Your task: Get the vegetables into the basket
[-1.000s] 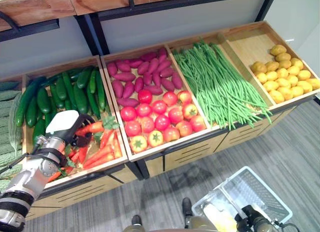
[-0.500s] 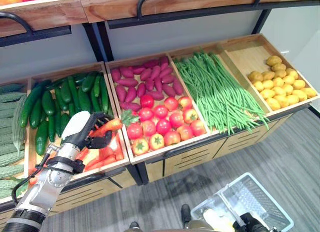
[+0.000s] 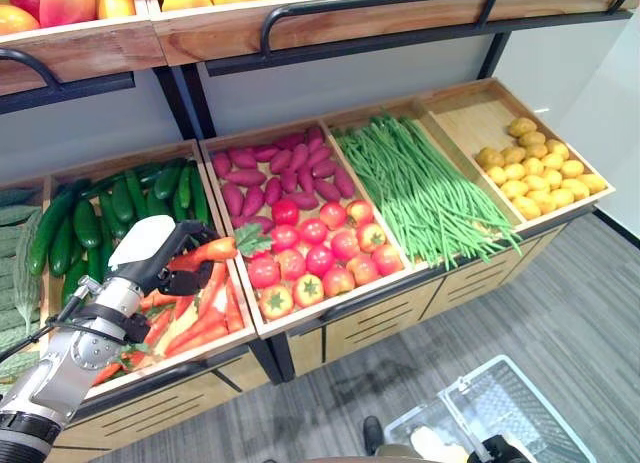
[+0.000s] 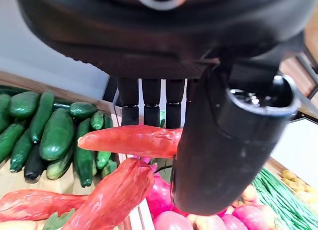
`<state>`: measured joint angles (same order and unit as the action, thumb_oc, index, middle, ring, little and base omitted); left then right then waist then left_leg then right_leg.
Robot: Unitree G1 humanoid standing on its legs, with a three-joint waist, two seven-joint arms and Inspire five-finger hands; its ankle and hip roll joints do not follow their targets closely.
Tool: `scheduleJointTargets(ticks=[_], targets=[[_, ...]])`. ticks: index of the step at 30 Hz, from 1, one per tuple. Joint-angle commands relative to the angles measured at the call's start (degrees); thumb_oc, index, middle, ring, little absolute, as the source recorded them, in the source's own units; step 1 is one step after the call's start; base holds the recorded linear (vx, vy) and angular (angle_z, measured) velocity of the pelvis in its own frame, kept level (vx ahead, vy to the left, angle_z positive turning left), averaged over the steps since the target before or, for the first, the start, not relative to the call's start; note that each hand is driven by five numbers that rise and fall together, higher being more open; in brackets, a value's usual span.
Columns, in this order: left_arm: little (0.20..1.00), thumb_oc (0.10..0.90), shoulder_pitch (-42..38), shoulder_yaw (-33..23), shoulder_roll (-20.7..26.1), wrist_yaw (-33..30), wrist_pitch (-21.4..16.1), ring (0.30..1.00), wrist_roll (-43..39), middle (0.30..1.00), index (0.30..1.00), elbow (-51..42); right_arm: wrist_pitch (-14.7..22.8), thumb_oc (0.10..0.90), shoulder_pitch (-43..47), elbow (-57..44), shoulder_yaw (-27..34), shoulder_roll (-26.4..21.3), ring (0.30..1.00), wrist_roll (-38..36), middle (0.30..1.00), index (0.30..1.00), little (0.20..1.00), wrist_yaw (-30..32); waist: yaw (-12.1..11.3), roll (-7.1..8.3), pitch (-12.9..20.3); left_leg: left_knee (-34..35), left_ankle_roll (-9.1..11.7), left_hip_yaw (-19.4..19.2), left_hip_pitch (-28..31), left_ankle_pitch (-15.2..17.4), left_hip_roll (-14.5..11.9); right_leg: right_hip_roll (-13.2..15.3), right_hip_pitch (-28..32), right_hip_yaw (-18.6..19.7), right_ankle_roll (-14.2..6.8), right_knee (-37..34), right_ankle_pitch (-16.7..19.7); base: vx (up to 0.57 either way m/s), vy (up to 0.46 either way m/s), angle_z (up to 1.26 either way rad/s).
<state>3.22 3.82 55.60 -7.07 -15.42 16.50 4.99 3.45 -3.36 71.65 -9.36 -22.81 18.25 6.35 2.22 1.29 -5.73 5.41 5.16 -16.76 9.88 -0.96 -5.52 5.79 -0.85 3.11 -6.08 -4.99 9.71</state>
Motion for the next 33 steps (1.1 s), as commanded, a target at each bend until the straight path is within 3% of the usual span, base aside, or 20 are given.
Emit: scheduleJointTargets(ticks=[1, 5, 6, 7, 8, 10, 13, 14, 16, 17, 20, 24, 30, 33], targets=[[0.300, 0.400, -9.74, -2.74, 5.20, -2.43, -3.88, 0.300, -0.51, 0.300, 0.300, -6.54, 0.72, 0.400, 2.15, 1.00, -1.00, -1.58, 0.300, 0.21, 0.300, 0.300, 0.300, 0.43, 0.53, 2.05, 0.61, -0.47, -2.14, 2.02, -0.25, 1.68, 0.87, 5.45, 1.58, -1.12, -5.11, 2.31, -1.99, -0.01, 0.079, -0.09], [0.300, 0.400, -10.37, -2.30, 5.75, -2.37, -4.29, 0.300, -0.38, 0.300, 0.300, -8.76, 0.59, 0.400, 1.50, 0.90, -0.60, -1.39, 0.300, 0.22, 0.300, 0.300, 0.300, 0.25, 0.86, 2.73, 0.04, -0.88, -2.96, 0.85, -0.16, 2.27, 2.03, 6.22, 0.24, 0.82, -6.26, 2.98, -0.43, -0.04, 0.085, -0.19], [0.300, 0.400, -10.70, -2.05, 5.96, -2.62, -4.60, 0.300, -0.20, 0.300, 0.300, -9.78, 0.51, 0.400, 1.37, 0.73, -0.46, -1.33, 0.300, 0.22, 0.300, 0.300, 0.300, 0.38, 1.46, 3.09, -0.68, -0.89, -3.38, -0.05, -0.49, 2.46, 2.78, 6.66, -1.35, 2.26, -7.28, 3.02, 1.93, -0.10, 0.109, -0.20], [0.300, 0.400, -10.75, -2.02, 5.97, -2.63, -4.62, 0.300, -0.19, 0.300, 0.300, -9.76, 0.49, 0.400, 1.39, 0.73, -0.45, -1.31, 0.300, 0.23, 0.300, 0.300, 0.300, 0.38, 1.17, 3.15, -0.58, -0.90, -3.43, -0.36, -0.59, 2.47, 2.86, 6.67, -1.61, 2.61, -7.34, 2.97, 2.07, -0.17, 0.100, -0.26], [0.300, 0.400, -11.39, -2.07, 6.26, -3.07, -4.84, 0.300, 0.26, 0.300, 0.300, -10.92, 0.46, 0.400, 1.75, 0.70, -0.37, -1.42, 0.300, 0.30, 0.300, 0.300, 0.300, 0.54, 1.41, 3.39, -1.44, -1.20, -3.67, -1.37, -1.20, 2.59, 3.49, 7.22, -3.54, 3.70, -8.24, 2.93, 5.42, -0.20, 0.066, -0.41], [0.300, 0.400, -11.84, -2.23, 7.01, -3.79, -5.09, 0.300, 0.35, 0.300, 0.300, -11.55, 0.48, 0.400, 2.33, 0.42, -0.74, -1.25, 0.300, 0.18, 0.300, 0.300, 0.300, 0.60, 1.13, 3.32, -2.23, -1.64, -3.84, -2.99, -2.86, 2.28, 3.29, 7.41, -5.97, 3.54, -8.57, 3.42, 6.47, -0.21, 0.043, -0.51], [0.300, 0.400, -12.40, -2.27, 7.81, -4.36, -4.96, 0.300, 0.11, 0.300, 0.300, -12.22, 0.44, 0.400, 2.71, 0.33, -1.12, -0.69, 0.300, -0.05, 0.300, 0.300, 0.300, 0.72, -0.03, 2.21, -3.19, -1.91, -4.20, -5.00, -4.10, 2.04, 2.04, 8.46, -6.19, -4.90, -6.74, 8.49, 2.31, -0.15, 0.019, -0.91], [0.300, 0.400, -11.57, -3.38, 8.16, -4.31, -4.77, 0.300, 0.14, 0.300, 0.300, -13.19, 0.45, 0.400, 2.39, 0.25, -1.22, -0.29, 0.300, 0.08, 0.300, 0.300, 0.300, 0.86, -0.63, 1.72, -3.21, -1.52, -4.27, -6.22, -4.80, 1.22, 1.27, 8.68, -5.50, -9.59, -5.65, 12.20, -0.75, -0.21, 0.033, -0.73], [0.300, 0.400, -10.63, -4.52, 8.37, -3.90, -4.82, 0.300, -0.19, 0.300, 0.300, -14.35, 0.45, 0.400, 2.14, 0.45, -1.39, -0.32, 0.300, 0.42, 0.300, 0.300, 0.300, 0.73, -1.29, 1.21, -3.01, -1.32, -4.52, -7.71, -5.34, 0.58, 0.58, 8.81, -4.93, -13.35, -4.60, 16.58, -3.38, -0.12, 0.048, -0.49], [0.300, 0.400, -9.99, -5.22, 8.61, -3.62, -4.77, 0.300, -0.29, 0.300, 0.300, -14.48, 0.36, 0.400, 2.22, 0.71, -1.31, -0.31, 0.300, 0.48, 0.300, 0.300, 0.300, 0.75, -1.56, 1.09, -2.62, -0.92, -4.20, -6.96, -4.92, 1.58, 0.70, 8.72, -4.29, -13.46, -5.05, 17.94, -5.16, -0.02, 0.015, -0.45], [0.300, 0.400, -9.49, -5.95, 8.74, -3.13, -4.58, 0.300, -0.54, 0.300, 0.300, -14.70, 0.32, 0.400, 2.26, 0.96, -1.50, -0.19, 0.300, 0.40, 0.300, 0.300, 0.300, 0.86, -1.49, 1.59, -2.22, -0.90, -4.04, -7.69, -4.79, 1.53, 0.79, 7.91, -3.03, -13.37, -5.20, 17.75, -5.75, 0.00, -0.064, -0.46], [0.300, 0.400, -9.83, -5.44, 6.82, -3.16, -4.78, 0.300, -1.18, 0.300, 0.300, -13.81, 0.13, 0.400, 2.25, 1.36, -1.58, -0.32, 0.300, -0.17, 0.300, 0.300, 0.300, 1.28, -1.37, 2.05, -1.33, -0.86, -2.64, -9.91, -3.97, 0.54, -0.04, 6.49, -0.74, -14.89, -4.90, 10.86, -6.61, 0.02, -0.145, -0.50], [0.300, 0.400, -13.07, -2.07, 2.81, -2.57, -4.14, 0.300, -2.07, 0.300, 0.300, -13.57, 0.10, 0.400, 0.89, 1.44, 0.59, -2.16, 0.300, -2.27, 0.300, 0.300, 0.300, 2.42, 1.33, -0.64, -2.07, -1.06, 1.49, -9.77, -4.24, -4.37, -5.00, 1.47, 0.37, -15.08, -1.65, 9.58, -9.85, 0.03, -0.327, -0.20], [0.300, 0.400, -14.93, -0.53, 1.63, -2.40, -4.14, 0.300, -1.98, 0.300, 0.300, -13.19, 0.07, 0.400, 0.55, 1.84, 1.46, -3.22, 0.300, -2.83, 0.300, 0.300, 0.300, 2.75, 1.66, -1.01, -2.71, -5.58, 2.96, -9.38, -6.03, -4.53, -6.90, 0.30, 1.70, -15.22, -0.25, 8.37, -10.16, -0.02, -0.225, -0.01]])
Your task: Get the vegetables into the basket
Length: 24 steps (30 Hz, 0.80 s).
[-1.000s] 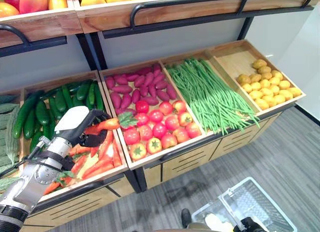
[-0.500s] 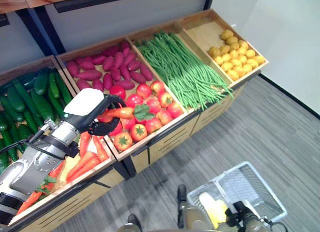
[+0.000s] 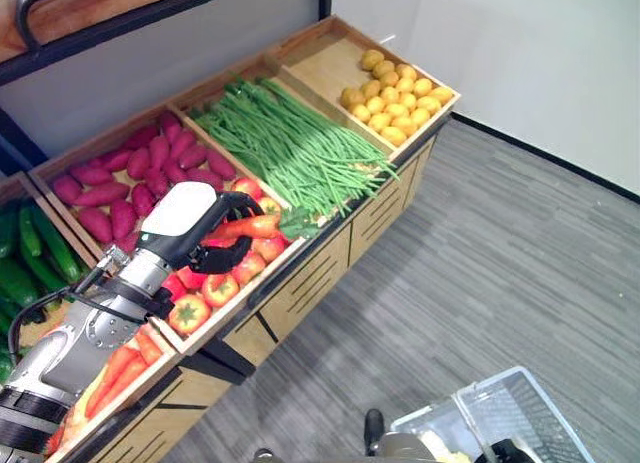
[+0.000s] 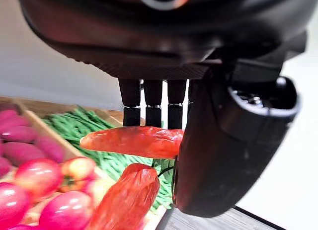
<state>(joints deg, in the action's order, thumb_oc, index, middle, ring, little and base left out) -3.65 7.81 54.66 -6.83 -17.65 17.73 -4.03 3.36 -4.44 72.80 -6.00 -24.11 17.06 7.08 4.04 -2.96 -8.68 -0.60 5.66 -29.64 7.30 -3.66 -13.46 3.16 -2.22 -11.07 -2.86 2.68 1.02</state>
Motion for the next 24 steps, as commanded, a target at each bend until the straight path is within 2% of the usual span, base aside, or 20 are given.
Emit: scheduleJointTargets(ticks=[1, 2, 3, 4, 5, 6, 7, 8, 9, 12, 14, 15, 17, 19, 22, 23, 24], targets=[[0.300, 0.400, -8.78, -3.70, 1.51, -2.72, -2.13, 0.300, -3.60, 0.300, 0.300, -4.20, 0.21, 0.400, 1.63, 0.86, -1.24, -2.81, 0.300, -2.05, 0.300, 0.300, 0.300, 2.32, -0.11, 3.31, -0.59, -2.96, 2.37, 3.76, -5.08, -2.30, 0.07, 2.59, 3.13, -1.19, -2.34, 0.27, -0.87, -0.06, -0.188, -0.01], [0.300, 0.400, -8.78, -3.33, 1.24, -2.84, -2.21, 0.300, -3.61, 0.300, 0.300, -4.30, 0.16, 0.400, 1.87, 0.96, -1.04, -3.28, 0.300, -2.24, 0.300, 0.300, 0.300, 2.52, -0.67, 3.12, -0.91, -4.27, 2.54, 7.11, -5.87, -2.40, 0.83, 2.31, 3.21, -0.24, -2.07, 0.23, -1.00, -0.05, -0.120, -0.09], [0.300, 0.400, -8.62, -2.95, 1.01, -2.91, -2.11, 0.300, -3.67, 0.300, 0.300, -4.46, 0.11, 0.400, 2.54, 1.22, -1.01, -3.84, 0.300, -2.53, 0.300, 0.300, 0.300, 2.54, -1.50, 2.90, -1.28, -4.71, 2.25, 12.30, -6.90, -2.10, 2.47, 2.14, 3.07, 1.13, -1.98, 0.24, -1.03, 0.01, -0.013, -0.14], [0.300, 0.400, -8.69, -2.95, 1.00, -2.92, -2.11, 0.300, -3.66, 0.300, 0.300, -4.44, 0.12, 0.400, 2.60, 1.24, -0.99, -3.86, 0.300, -2.54, 0.300, 0.300, 0.300, 2.53, -1.45, 2.89, -1.21, -4.70, 2.17, 12.36, -7.18, -2.32, 2.50, 2.16, 2.86, 1.06, -1.94, 0.18, -0.81, 0.01, 0.009, -0.41], [0.300, 0.400, -8.23, -3.04, 0.85, -3.06, -2.07, 0.300, -3.55, 0.300, 0.300, -4.66, 0.13, 0.400, 3.22, 1.65, -1.10, -4.18, 0.300, -2.59, 0.300, 0.300, 0.300, 2.54, -2.11, 2.79, -1.20, -4.11, 1.57, 16.55, -7.91, -1.23, 4.13, 2.22, 2.64, 2.17, -2.02, 0.23, -0.79, 0.10, 0.018, -0.81], [0.300, 0.400, -5.61, -4.49, 0.62, -4.10, -1.99, 0.300, -2.91, 0.300, 0.300, -4.92, 0.35, 0.400, 4.84, 1.95, -2.10, -4.67, 0.300, -2.37, 0.300, 0.300, 0.300, 2.52, -3.95, 2.60, -1.01, -2.31, 0.16, 25.95, -8.58, 0.97, 7.16, 1.75, 2.08, 6.32, -2.13, 0.75, -0.70, 0.13, 0.042, -1.11], [0.300, 0.400, -4.27, -5.54, 0.22, -4.99, -2.19, 0.300, -2.51, 0.300, 0.300, -5.44, 0.67, 0.400, 5.79, 1.87, -2.94, -4.75, 0.300, -2.18, 0.300, 0.300, 0.300, 2.49, -4.59, 2.65, -0.92, -1.96, -0.53, 30.87, -9.20, 1.16, 8.78, 1.14, 1.14, 9.51, -2.24, 0.78, 0.03, 0.12, 0.038, -1.45], [0.300, 0.400, -4.15, -5.64, 0.20, -5.01, -2.20, 0.300, -2.48, 0.300, 0.300, -5.48, 0.68, 0.400, 5.83, 1.89, -3.00, -4.77, 0.300, -2.19, 0.300, 0.300, 0.300, 2.48, -4.62, 2.65, -0.90, -2.00, -0.57, 30.78, -9.20, 1.23, 8.80, 1.16, 1.09, 9.62, -2.27, 0.84, -0.01, 0.02, 0.072, -1.29], [0.300, 0.400, -3.51, -5.89, 0.06, -5.42, -2.46, 0.300, -2.56, 0.300, 0.300, -6.08, 0.85, 0.400, 6.26, 1.82, -3.47, -4.84, 0.300, -2.14, 0.300, 0.300, 0.300, 2.32, -4.82, 2.55, -0.81, -1.56, -1.28, 32.95, -9.25, 1.71, 9.94, 0.88, 0.56, 11.57, -2.49, 0.90, 0.26, 0.01, 0.096, -1.04], [0.300, 0.400, -3.55, -5.19, 0.46, -5.03, -2.86, 0.300, -2.65, 0.300, 0.300, -6.66, 0.75, 0.400, 5.76, 1.85, -3.70, -4.45, 0.300, -2.04, 0.300, 0.300, 0.300, 2.11, -4.44, 2.25, -0.24, 0.41, -1.89, 30.77, -7.72, 1.43, 9.64, 1.25, 0.56, 12.08, -2.73, 0.74, 0.22, 0.03, 0.147, -0.52], [0.300, 0.400, -3.92, -3.74, 1.56, -4.21, -3.07, 0.300, -2.37, 0.300, 0.300, -7.42, 0.63, 0.400, 5.04, 1.89, -3.48, -3.92, 0.300, -2.03, 0.300, 0.300, 0.300, 1.82, -3.25, 2.36, 0.31, 2.45, -3.19, 28.78, -5.87, 2.22, 11.13, 2.51, 0.00, 13.77, -4.08, 0.82, 0.89, 0.01, 0.284, -0.31], [0.300, 0.400, -3.96, -3.74, 1.60, -4.22, -3.08, 0.300, -2.36, 0.300, 0.300, -7.40, 0.61, 0.400, 5.02, 1.83, -3.46, -3.89, 0.300, -2.03, 0.300, 0.300, 0.300, 1.82, -3.46, 2.47, 0.20, 2.42, -3.25, 28.52, -6.07, 1.72, 11.19, 2.54, -0.32, 14.05, -4.10, 0.88, 1.39, -0.04, 0.197, -0.30], [0.300, 0.400, -4.25, -2.92, 2.31, -3.85, -3.31, 0.300, -2.16, 0.300, 0.300, -7.77, 0.42, 0.400, 4.77, 1.96, -3.31, -3.54, 0.300, -1.89, 0.300, 0.300, 0.300, 1.80, -2.97, 2.76, 0.25, 3.19, -4.02, 26.31, -5.00, 2.84, 12.16, 3.49, -1.32, 16.07, -5.34, 1.17, 1.92, -0.01, 0.209, -0.42], [0.300, 0.400, -4.41, -2.73, 2.73, -3.96, -3.59, 0.300, -1.66, 0.300, 0.300, -8.04, 0.44, 0.400, 5.05, 1.51, -3.71, -3.00, 0.300, -1.74, 0.300, 0.300, 0.300, 1.90, -2.78, 3.31, -0.13, 3.26, -4.62, 24.21, -4.92, 3.41, 12.87, 4.19, -3.09, 18.18, -6.68, 0.92, 3.99, -0.06, 0.188, -0.44], [0.300, 0.400, -4.55, -2.75, 3.26, -3.97, -3.61, 0.300, -1.47, 0.300, 0.300, -7.90, 0.48, 0.400, 5.71, 0.51, -4.12, -2.10, 0.300, -2.04, 0.300, 0.300, 0.300, 1.92, -2.84, 3.92, -0.85, 3.01, -5.43, 21.32, -5.32, 3.87, 13.31, 4.85, -5.83, 19.38, -7.96, 1.53, 5.96, -0.13, 0.157, -0.75], [0.300, 0.400, -4.02, -3.65, 3.58, -4.49, -3.27, 0.300, -1.73, 0.300, 0.300, -7.66, 0.48, 0.400, 6.35, -0.40, -4.64, -1.52, 0.300, -2.02, 0.300, 0.300, 0.300, 1.95, -5.28, 3.62, -1.86, 1.87, -5.85, 18.77, -6.04, 4.48, 12.24, 6.77, -7.55, 11.83, -7.45, 5.80, 4.32, -0.21, 0.077, -1.00], [0.300, 0.400, -3.82, -4.23, 3.70, -4.42, -3.01, 0.300, -1.62, 0.300, 0.300, -7.49, 0.51, 0.400, 6.44, -0.72, -4.55, -1.46, 0.300, -2.07, 0.300, 0.300, 0.300, 1.93, -6.30, 3.47, -1.69, 1.49, -5.74, 17.70, -6.80, 4.18, 11.78, 8.35, -7.04, 7.24, -6.78, 6.79, 3.78, -0.17, 0.036, -1.07]])
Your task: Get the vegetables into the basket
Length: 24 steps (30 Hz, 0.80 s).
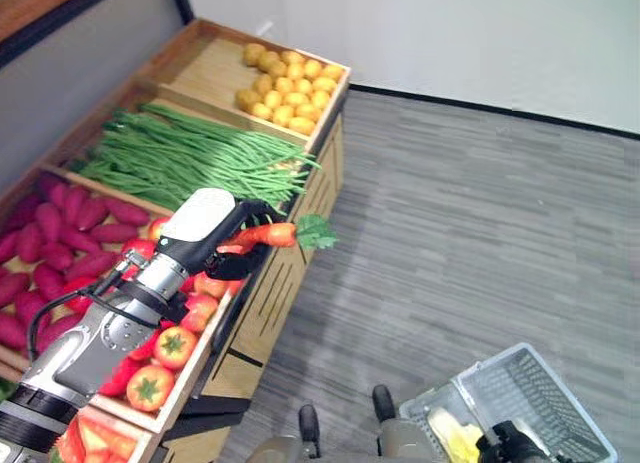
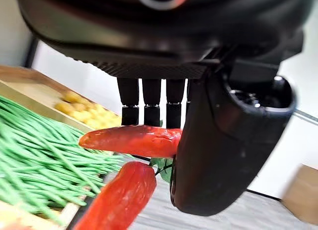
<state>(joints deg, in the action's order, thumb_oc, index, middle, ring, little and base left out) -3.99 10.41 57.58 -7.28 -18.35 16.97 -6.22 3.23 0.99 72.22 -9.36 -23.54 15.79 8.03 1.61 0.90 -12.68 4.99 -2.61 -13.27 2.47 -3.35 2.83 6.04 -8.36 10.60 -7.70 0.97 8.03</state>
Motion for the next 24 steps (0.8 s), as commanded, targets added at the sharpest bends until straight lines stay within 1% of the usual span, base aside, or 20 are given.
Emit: scheduleJointTargets(ticks=[1, 2, 4, 5, 7, 8, 9, 10, 13, 14, 17, 18, 21, 22, 23, 24], targets=[[0.300, 0.400, -3.44, -6.86, 0.79, -3.93, -2.28, 0.300, -0.87, 0.300, 0.300, -5.37, 0.63, 0.400, 0.97, -0.17, -1.16, -2.03, 0.300, -0.79, 0.300, 0.300, 0.300, 0.97, -3.59, -0.42, 2.28, -4.22, 2.55, 1.64, -2.00, 3.96, -4.51, 5.55, -0.74, -14.77, -1.91, 8.61, -3.45, -0.09, 0.026, -1.06], [0.300, 0.400, -3.13, -7.30, 0.69, -3.65, -2.15, 0.300, -0.63, 0.300, 0.300, -5.39, 0.72, 0.400, 0.72, -0.62, -1.08, -1.81, 0.300, -0.73, 0.300, 0.300, 0.300, 1.03, -3.63, -0.69, 2.33, -4.83, 2.46, 0.84, -2.28, 3.82, -4.98, 6.98, 0.48, -18.59, -1.43, 11.19, -4.28, -0.07, 0.025, -0.82], [0.300, 0.400, -2.72, -7.80, 0.67, -3.36, -2.21, 0.300, -0.68, 0.300, 0.300, -5.39, 0.85, 0.400, 0.33, -0.65, -1.13, -1.42, 0.300, -0.23, 0.300, 0.300, 0.300, 1.11, -3.70, -0.75, 2.89, -5.08, 2.23, -0.72, -2.47, 3.48, -5.70, 7.61, 1.75, -19.81, -1.30, 14.89, -5.09, -0.10, 0.017, -0.32], [0.300, 0.400, -2.56, -8.00, 0.76, -3.13, -2.20, 0.300, -0.76, 0.300, 0.300, -5.48, 0.87, 0.400, 0.21, -0.54, -0.99, -1.39, 0.300, -0.22, 0.300, 0.300, 0.300, 1.06, -3.87, -0.63, 3.21, -5.02, 2.26, -1.02, -2.45, 3.50, -5.81, 7.68, 2.17, -19.66, -1.32, 15.04, -5.13, -0.04, -0.021, -0.22], [0.300, 0.400, -2.54, -8.00, 0.78, -2.82, -2.01, 0.300, -0.79, 0.300, 0.300, -5.73, 0.82, 0.400, -0.03, -0.42, -0.78, -1.24, 0.300, -0.13, 0.300, 0.300, 0.300, 1.15, -4.02, -0.38, 3.70, -4.84, 2.30, -1.41, -2.35, 3.31, -5.89, 7.87, 2.95, -19.70, -1.51, 14.81, -4.98, -0.01, -0.058, -0.39], [0.300, 0.400, -2.65, -7.86, 0.57, -2.43, -1.84, 0.300, -0.94, 0.300, 0.300, -5.74, 0.76, 0.400, -0.58, -0.33, -0.31, -1.16, 0.300, -0.40, 0.300, 0.300, 0.300, 1.19, -4.18, 0.31, 4.65, -4.36, 2.62, -2.20, -1.94, 3.26, -5.76, 8.42, 5.12, -19.79, -2.14, 12.77, -4.65, -0.03, -0.084, -0.25], [0.300, 0.400, -2.58, -7.98, 0.57, -2.39, -1.80, 0.300, -0.94, 0.300, 0.300, -5.73, 0.71, 0.400, -0.71, -0.40, -0.27, -1.15, 0.300, -0.40, 0.300, 0.300, 0.300, 1.17, -4.31, 0.53, 4.91, -4.21, 2.71, -2.54, -1.79, 3.22, -5.66, 8.52, 5.75, -19.88, -2.36, 11.63, -4.28, -0.02, -0.126, -0.12], [0.300, 0.400, -2.36, -8.20, 0.36, -2.60, -1.75, 0.300, -0.90, 0.300, 0.300, -5.25, 0.71, 0.400, -0.84, -0.67, -0.25, -1.17, 0.300, -0.36, 0.300, 0.300, 0.300, 1.27, -4.56, 1.01, 5.29, -3.81, 3.01, -3.61, -1.46, 3.16, -5.75, 8.88, 6.11, -21.07, -2.56, 9.26, -3.99, -0.02, -0.103, -0.28], [0.300, 0.400, -2.52, -8.46, -0.26, -2.72, -1.60, 0.300, -1.02, 0.300, 0.300, -4.63, 0.65, 0.400, -0.83, -0.93, -0.75, -0.86, 0.300, -0.30, 0.300, 0.300, 0.300, 1.24, -4.37, 1.34, 5.87, -3.20, 4.09, -5.40, -0.84, 2.29, -6.78, 7.53, 7.03, -21.57, -2.68, 4.95, -4.22, -0.01, -0.215, -0.58], [0.300, 0.400, -2.86, -8.39, -0.80, -2.66, -1.60, 0.300, -1.38, 0.300, 0.300, -4.33, 0.78, 0.400, -0.84, -1.15, -0.88, -0.96, 0.300, -0.49, 0.300, 0.300, 0.300, 1.14, -4.07, 1.35, 6.11, -2.90, 5.07, -5.89, -0.97, 1.00, -8.01, 6.18, 7.48, -21.34, -2.22, 2.59, -4.61, -0.01, -0.292, -0.38], [0.300, 0.400, -2.69, -8.39, -1.43, -2.55, -1.41, 0.300, -1.71, 0.300, 0.300, -4.39, 0.82, 0.400, -0.82, -1.56, -1.11, -1.10, 0.300, -0.56, 0.300, 0.300, 0.300, 1.13, -3.79, 1.22, 6.17, -2.46, 5.92, -6.16, -0.51, 0.02, -9.10, 5.10, 8.20, -21.45, -1.65, 1.45, -5.17, -0.02, -0.222, -0.24], [0.300, 0.400, -2.50, -8.54, -1.94, -2.37, -1.30, 0.300, -2.24, 0.300, 0.300, -4.23, 0.96, 0.400, -1.11, -2.25, -1.20, -1.33, 0.300, -0.85, 0.300, 0.300, 0.300, 1.09, -3.46, 1.00, 6.06, -2.55, 6.90, -6.05, -0.33, -1.02, -10.44, 3.64, 8.70, -21.19, -0.87, 1.02, -5.75, -0.01, -0.332, -0.18], [0.300, 0.400, -3.17, -8.03, -3.04, -2.02, -0.92, 0.300, -2.81, 0.300, 0.300, -4.16, 1.19, 0.400, -1.54, -3.71, -1.68, -2.08, 0.300, -0.98, 0.300, 0.300, 0.300, 1.10, -3.01, 0.69, 5.20, -4.26, 8.27, -5.35, -0.96, -2.10, -12.38, 1.74, 9.75, -21.50, 0.37, 0.68, -6.95, -0.03, -0.278, -0.08], [0.300, 0.400, -3.59, -7.67, -3.43, -1.91, -0.86, 0.300, -2.94, 0.300, 0.300, -3.97, 1.34, 0.400, -1.50, -4.16, -1.64, -2.57, 0.300, -1.11, 0.300, 0.300, 0.300, 1.12, -2.92, 0.61, 4.82, -5.71, 8.69, -4.95, -1.91, -2.52, -12.94, 1.17, 9.88, -21.57, 0.98, 0.40, -6.88, -0.08, -0.300, -0.06], [0.300, 0.400, -4.58, -6.32, -4.53, -1.95, -1.13, 0.300, -3.48, 0.300, 0.300, -3.46, 1.66, 0.400, -1.37, -5.31, -1.81, -3.76, 0.300, -1.02, 0.300, 0.300, 0.300, 1.33, -2.80, 0.51, 4.22, -7.90, 9.63, -3.87, -3.14, -3.76, -13.96, 0.42, 10.43, -21.85, 1.70, -0.28, -6.89, -0.07, -0.223, 0.02], [0.300, 0.400, -4.63, -6.28, -4.54, -1.96, -1.14, 0.300, -3.47, 0.300, 0.300, -3.43, 1.65, 0.400, -1.37, -5.31, -1.79, -3.77, 0.300, -1.02, 0.300, 0.300, 0.300, 1.32, -2.81, 0.49, 4.27, -7.91, 9.64, -3.86, -3.22, -3.79, -13.98, 0.40, 10.38, -21.86, 1.72, -0.32, -6.85, -0.04, -0.184, 0.01]])
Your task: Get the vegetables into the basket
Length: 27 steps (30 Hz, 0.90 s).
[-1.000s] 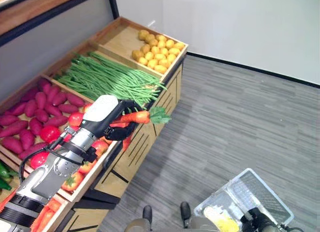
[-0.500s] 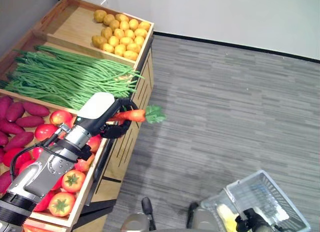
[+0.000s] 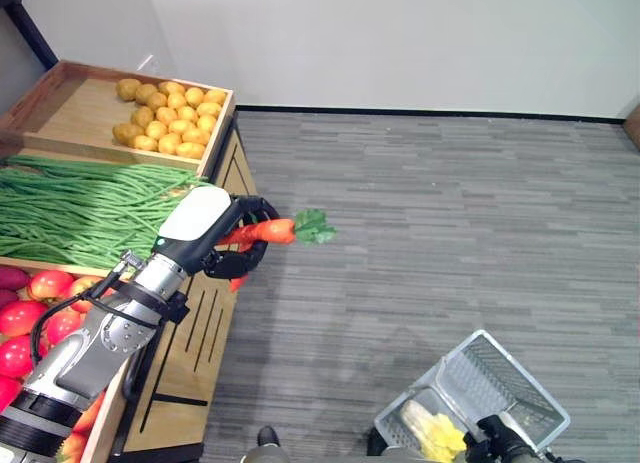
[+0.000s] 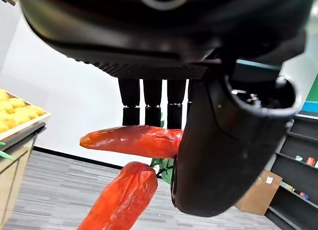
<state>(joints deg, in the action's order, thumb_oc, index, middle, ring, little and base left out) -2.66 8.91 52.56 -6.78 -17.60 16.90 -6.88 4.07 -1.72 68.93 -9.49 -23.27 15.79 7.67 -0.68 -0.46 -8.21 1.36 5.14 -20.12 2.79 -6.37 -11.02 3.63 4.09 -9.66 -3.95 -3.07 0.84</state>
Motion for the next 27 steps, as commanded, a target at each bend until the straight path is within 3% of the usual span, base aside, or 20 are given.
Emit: scheduleJointTargets(ticks=[1, 2, 3, 4, 8, 16, 22, 27], targets=[[0.300, 0.400, -6.45, -3.64, -0.48, -2.62, -1.91, 0.300, -3.74, 0.300, 0.300, -2.39, 0.73, 0.400, 2.30, -2.38, -1.74, -5.39, 0.300, -0.76, 0.300, 0.300, 0.300, 2.15, -1.03, 1.77, -0.88, -5.47, 2.23, 7.10, -4.19, -0.67, 0.77, 2.74, -1.75, -0.83, -1.89, 3.18, 0.22, -0.01, -0.052, 0.00], [0.300, 0.400, -6.55, -3.10, -0.87, -2.81, -2.01, 0.300, -4.03, 0.300, 0.300, -2.48, 0.70, 0.400, 3.19, -2.23, -1.78, -6.60, 0.300, -0.60, 0.300, 0.300, 0.300, 2.41, -1.74, 1.67, -0.91, -5.41, 1.95, 11.22, -4.90, -0.13, 2.25, 2.85, -1.93, -0.19, -2.04, 2.56, 0.53, -0.02, -0.051, -0.12], [0.300, 0.400, -6.66, -3.07, -0.90, -2.83, -2.02, 0.300, -4.02, 0.300, 0.300, -2.44, 0.71, 0.400, 3.25, -2.21, -1.74, -6.64, 0.300, -0.60, 0.300, 0.300, 0.300, 2.40, -1.61, 1.65, -0.78, -5.37, 1.87, 11.36, -5.27, -0.42, 2.31, 2.89, -2.17, -0.33, -2.02, 2.44, 0.79, -0.04, -0.005, -0.32], [0.300, 0.400, -7.40, -1.14, -1.16, -3.10, -2.69, 0.300, -4.60, 0.300, 0.300, -2.32, 0.72, 0.400, 5.60, -2.57, -3.25, -9.61, 0.300, 1.63, 0.300, 0.300, 0.300, 2.90, -2.27, 1.12, -0.11, -1.40, 1.28, 15.91, -5.33, 0.73, 4.14, 3.15, -2.94, 1.42, -2.67, 1.27, 2.06, -0.01, 0.022, -0.34], [0.300, 0.400, -9.23, 2.87, -1.59, -1.82, -3.66, 0.300, -7.16, 0.300, 0.300, -2.68, 0.64, 0.400, 8.31, -2.20, -5.15, -12.67, 0.300, 3.78, 0.300, 0.300, 0.300, 2.70, -1.83, 0.36, 1.79, 3.04, 0.60, 13.43, -2.47, 0.13, 3.84, 2.94, -2.55, 1.86, -3.13, 0.27, 2.57, 0.04, 0.054, -0.23], [0.300, 0.400, -15.00, 11.82, -1.19, 0.63, -4.57, 0.300, -9.50, 0.300, 0.300, -3.15, 0.95, 0.400, 16.09, -7.07, -8.82, -16.07, 0.300, 4.76, 0.300, 0.300, 0.300, 3.84, -1.62, 0.99, 2.93, 3.64, -0.42, 10.28, -0.21, 2.33, 5.19, 4.63, -3.02, 4.71, -4.54, -1.32, 5.13, 0.01, 0.092, -0.22], [0.300, 0.400, -22.02, 20.66, -2.81, 2.68, -5.12, 0.300, -11.08, 0.300, 0.300, -5.24, 1.65, 0.400, 23.29, -15.05, -12.02, -15.40, 0.300, 2.38, 0.300, 0.300, 0.300, 4.95, -0.96, 1.62, 3.85, 3.64, -0.93, 9.52, 0.42, 3.29, 5.84, 5.50, -3.10, 5.33, -5.14, -1.43, 5.84, 0.02, 0.056, -0.08], [0.300, 0.400, -22.53, 23.77, -6.45, 4.13, -4.65, 0.300, -15.93, 0.300, 0.300, -5.59, 1.24, 0.400, 26.73, -17.85, -13.85, -14.89, 0.300, 2.66, 0.300, 0.300, 0.300, 5.42, -0.91, 1.88, 4.18, 3.64, -1.00, 9.36, 0.84, 3.46, 5.72, 5.53, -2.90, 5.55, -4.99, -1.57, 5.97, 0.01, -0.002, 0.00]])
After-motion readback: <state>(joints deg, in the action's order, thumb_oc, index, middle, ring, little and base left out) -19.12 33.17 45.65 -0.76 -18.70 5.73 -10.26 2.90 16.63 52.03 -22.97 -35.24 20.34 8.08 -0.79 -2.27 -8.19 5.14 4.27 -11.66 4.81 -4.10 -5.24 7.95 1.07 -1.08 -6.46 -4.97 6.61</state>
